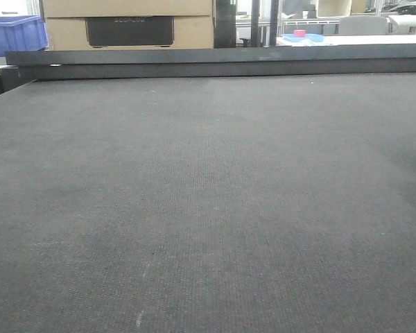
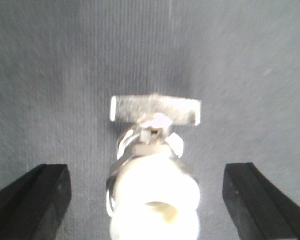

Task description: Place valve from conveyor to right shelf box

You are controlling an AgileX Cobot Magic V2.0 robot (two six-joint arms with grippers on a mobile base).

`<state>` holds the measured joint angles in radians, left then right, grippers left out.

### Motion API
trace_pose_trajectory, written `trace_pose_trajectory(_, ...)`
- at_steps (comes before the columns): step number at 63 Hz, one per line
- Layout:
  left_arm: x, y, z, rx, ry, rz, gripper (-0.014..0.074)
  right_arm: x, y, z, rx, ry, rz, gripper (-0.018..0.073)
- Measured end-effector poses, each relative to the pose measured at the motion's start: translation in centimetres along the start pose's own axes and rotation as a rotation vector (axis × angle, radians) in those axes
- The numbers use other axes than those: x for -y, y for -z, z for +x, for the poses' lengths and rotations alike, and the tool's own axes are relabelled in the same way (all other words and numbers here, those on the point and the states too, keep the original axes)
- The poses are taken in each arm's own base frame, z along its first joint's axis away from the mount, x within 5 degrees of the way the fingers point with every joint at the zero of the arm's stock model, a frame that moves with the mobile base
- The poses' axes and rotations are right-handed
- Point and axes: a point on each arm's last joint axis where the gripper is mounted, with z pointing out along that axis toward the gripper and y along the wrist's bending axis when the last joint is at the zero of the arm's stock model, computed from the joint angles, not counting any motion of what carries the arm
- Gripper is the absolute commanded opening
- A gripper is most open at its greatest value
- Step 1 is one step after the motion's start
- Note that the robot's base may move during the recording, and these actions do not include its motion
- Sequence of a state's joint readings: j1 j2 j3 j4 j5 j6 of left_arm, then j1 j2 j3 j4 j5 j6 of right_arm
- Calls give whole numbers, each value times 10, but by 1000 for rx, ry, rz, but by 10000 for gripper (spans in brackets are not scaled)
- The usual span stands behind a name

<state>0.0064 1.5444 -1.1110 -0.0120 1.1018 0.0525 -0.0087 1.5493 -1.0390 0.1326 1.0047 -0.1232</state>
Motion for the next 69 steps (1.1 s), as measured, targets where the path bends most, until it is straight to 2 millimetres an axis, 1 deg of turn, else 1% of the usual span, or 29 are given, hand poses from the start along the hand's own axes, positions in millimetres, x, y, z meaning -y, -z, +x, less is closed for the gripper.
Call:
trace_pose_trajectory(15, 0, -14, 2, 42, 1, -3, 517, 0, 0, -1, 6, 0, 1, -163)
trace_pose_trajectory(25, 0, -15, -2, 92, 1, -5, 517, 0, 0, -1, 7, 0, 1, -163)
trace_pose_trajectory(45, 0, -15, -2, 84, 1, -5, 504, 0, 0, -1, 8, 0, 1, -163)
trace_pose_trajectory(63, 0, -16, -2, 76, 2, -3, 408, 0, 0, -1, 9, -1, 0, -163)
trace_pose_trajectory(65, 0, -16, -2, 76, 2, -3, 381, 0, 0, -1, 9, -1, 0, -163)
trace_pose_trajectory(69, 0, -16, -1, 67, 1, -3, 279, 0, 0, -1, 9, -1, 0, -163)
